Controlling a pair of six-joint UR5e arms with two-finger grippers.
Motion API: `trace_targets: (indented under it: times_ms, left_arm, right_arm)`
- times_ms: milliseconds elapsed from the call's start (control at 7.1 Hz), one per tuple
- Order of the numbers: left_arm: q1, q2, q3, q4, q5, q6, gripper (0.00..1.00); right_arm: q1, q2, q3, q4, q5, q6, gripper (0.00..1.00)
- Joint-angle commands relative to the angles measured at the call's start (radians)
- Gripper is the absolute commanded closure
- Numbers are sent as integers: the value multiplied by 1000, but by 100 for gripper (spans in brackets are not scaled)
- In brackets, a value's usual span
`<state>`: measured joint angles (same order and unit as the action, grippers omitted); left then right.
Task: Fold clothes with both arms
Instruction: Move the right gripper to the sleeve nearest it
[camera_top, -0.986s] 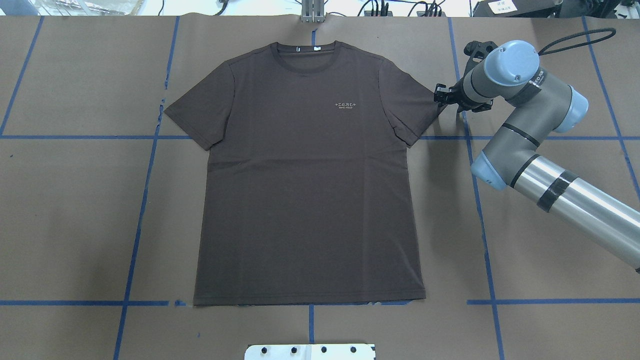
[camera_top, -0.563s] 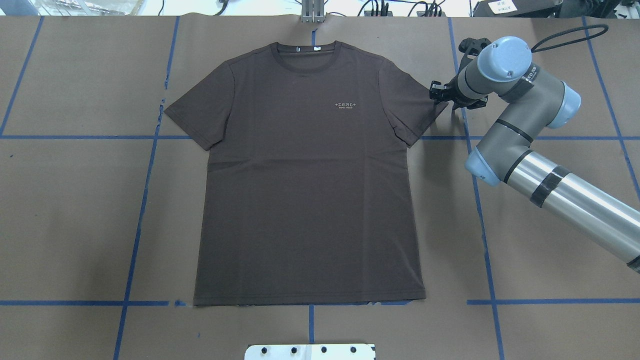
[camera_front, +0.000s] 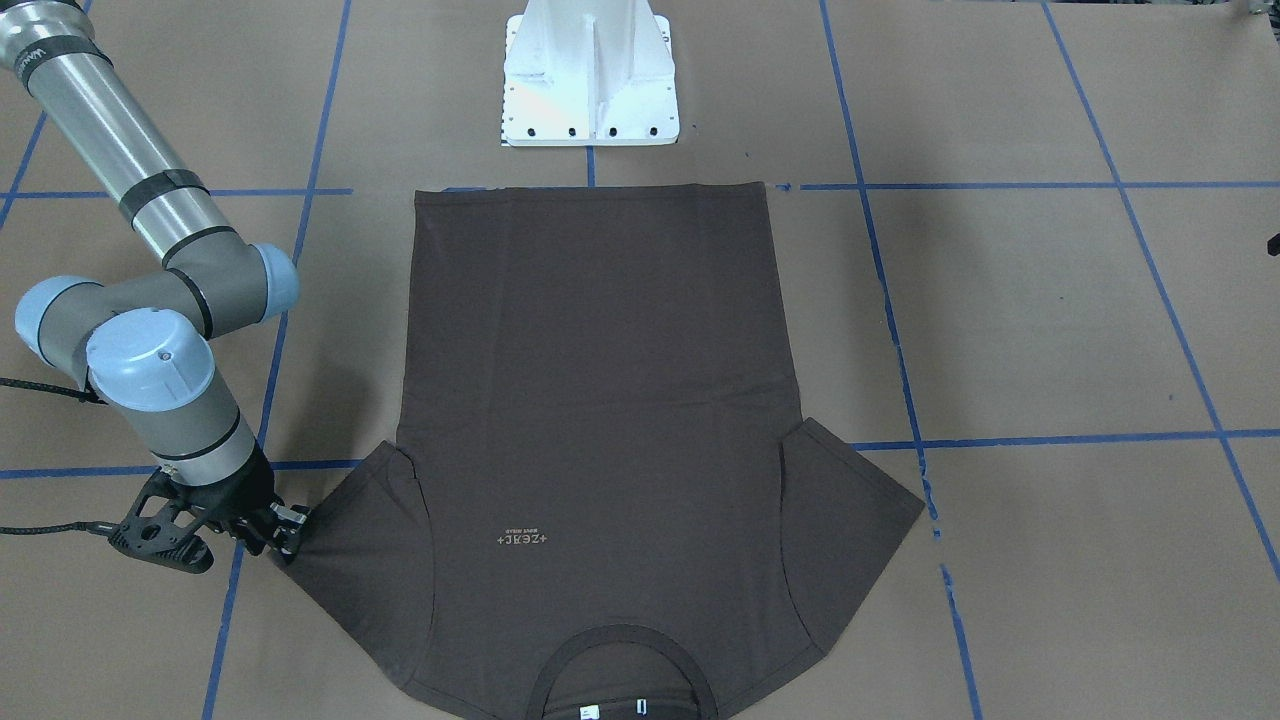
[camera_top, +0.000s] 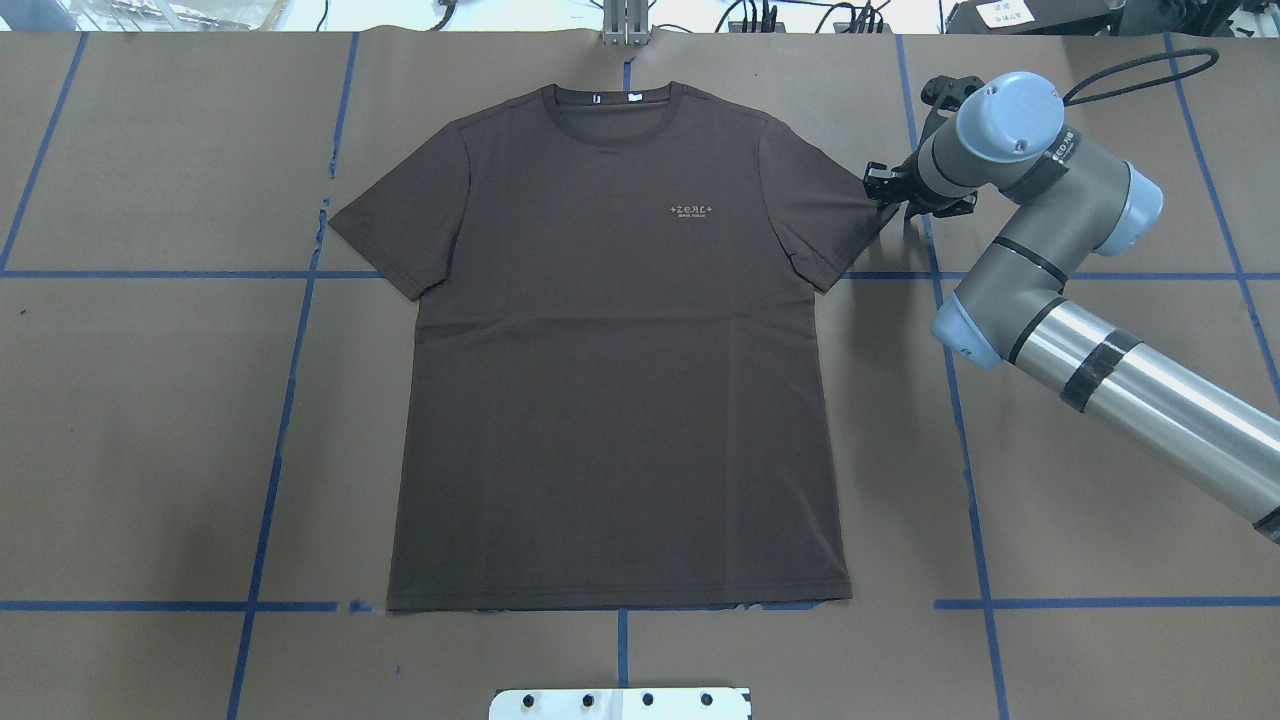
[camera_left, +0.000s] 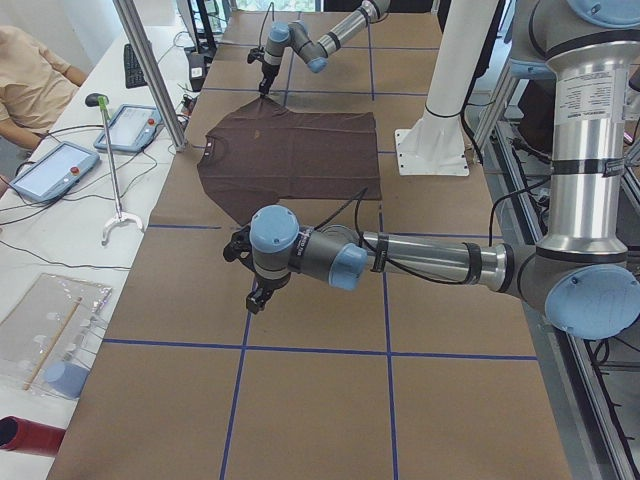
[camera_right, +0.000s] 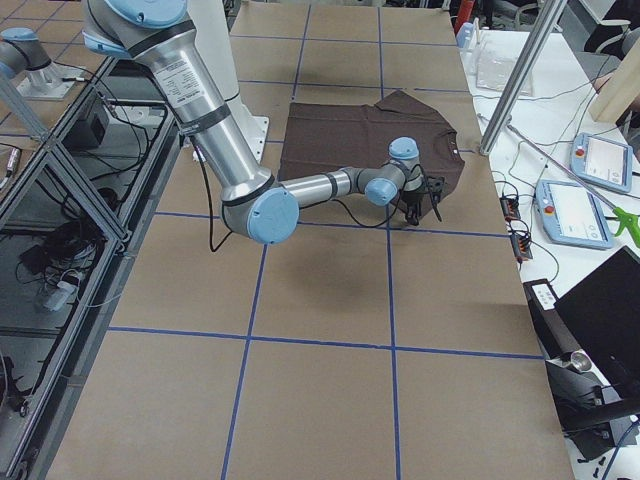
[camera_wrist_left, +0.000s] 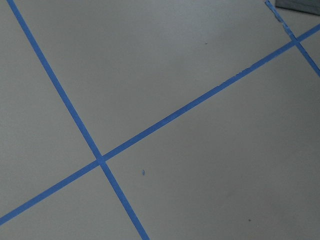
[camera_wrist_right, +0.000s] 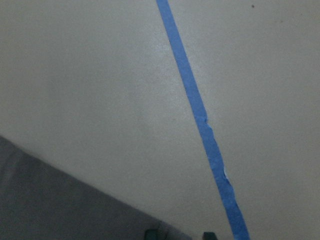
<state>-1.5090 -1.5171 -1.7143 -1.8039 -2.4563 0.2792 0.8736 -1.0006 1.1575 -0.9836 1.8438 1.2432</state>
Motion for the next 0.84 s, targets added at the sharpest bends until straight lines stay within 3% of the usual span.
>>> trace_targets:
  times_ms: [0, 704]
  left_arm:
    - [0, 0, -2, 0, -1, 0, 0]
    - [0, 0, -18, 0, -3, -3, 0]
  right_arm:
    - [-1, 3, 1, 0, 3, 7, 100]
    - [10, 25, 57, -4, 66, 15, 100]
